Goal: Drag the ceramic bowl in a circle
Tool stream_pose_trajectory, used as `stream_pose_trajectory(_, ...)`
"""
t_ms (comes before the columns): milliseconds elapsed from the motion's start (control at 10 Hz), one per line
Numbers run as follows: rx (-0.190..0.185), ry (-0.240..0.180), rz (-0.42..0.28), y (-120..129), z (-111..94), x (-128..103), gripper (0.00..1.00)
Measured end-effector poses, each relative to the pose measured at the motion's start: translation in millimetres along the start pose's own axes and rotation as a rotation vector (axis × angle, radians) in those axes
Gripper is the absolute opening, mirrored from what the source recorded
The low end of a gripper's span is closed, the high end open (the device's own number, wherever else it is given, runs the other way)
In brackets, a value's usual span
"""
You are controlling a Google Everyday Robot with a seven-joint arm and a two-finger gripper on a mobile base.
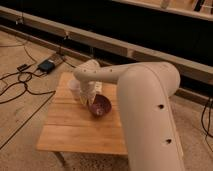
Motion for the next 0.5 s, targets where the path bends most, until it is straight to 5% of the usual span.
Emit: stream_pose_trajectory(500,-0.019,0.002,0.099,-63.5,0.9,13.5,0.00)
